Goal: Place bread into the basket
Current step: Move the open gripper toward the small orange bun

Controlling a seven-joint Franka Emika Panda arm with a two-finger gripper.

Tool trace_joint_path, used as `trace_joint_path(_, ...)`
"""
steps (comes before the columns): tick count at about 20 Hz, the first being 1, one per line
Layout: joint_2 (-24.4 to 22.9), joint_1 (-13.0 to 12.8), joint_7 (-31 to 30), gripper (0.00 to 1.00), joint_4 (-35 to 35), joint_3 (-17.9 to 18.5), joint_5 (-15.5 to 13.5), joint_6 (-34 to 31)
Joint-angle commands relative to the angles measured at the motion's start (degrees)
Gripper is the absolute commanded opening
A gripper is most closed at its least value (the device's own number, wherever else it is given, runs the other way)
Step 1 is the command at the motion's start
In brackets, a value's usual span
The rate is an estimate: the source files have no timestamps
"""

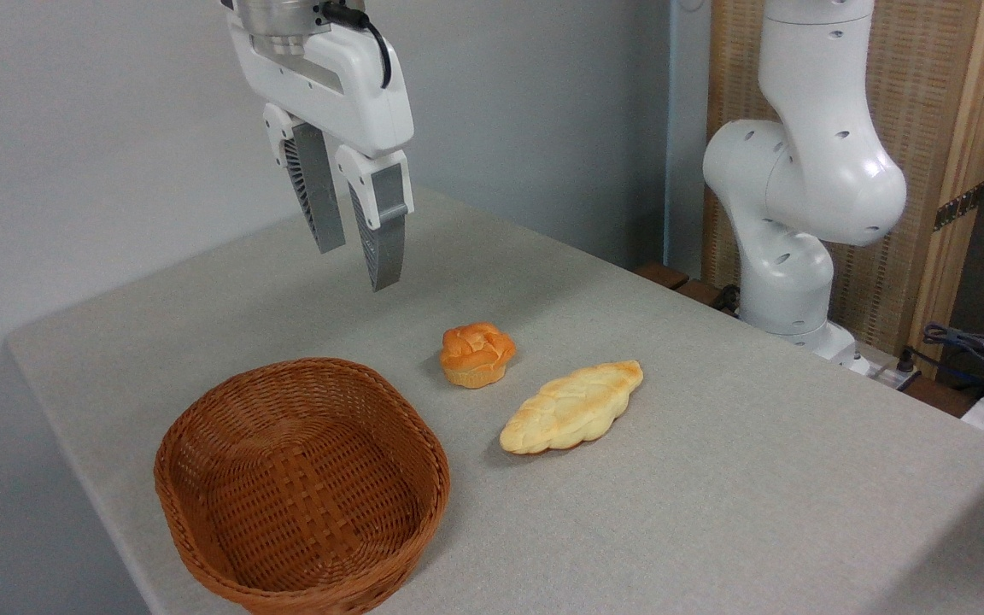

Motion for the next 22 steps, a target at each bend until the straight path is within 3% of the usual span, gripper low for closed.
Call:
trace_joint_path(1,-0.32,-0.16,1.28,1.00,0.15,0.56,-0.43,-1.46)
trace_joint_path(12,-0.85,-0.17,1.37,1.00,-0.99,0.47,-0.60,-1.11)
trace_joint_path(18,-10.42,-0.60,1.46,1.00,-14.95,0.29,-0.86,7.14)
trace_joint_path(22,-15.16,-2.97,1.46,1.00,-23.56,0.03,-0.86,12.49)
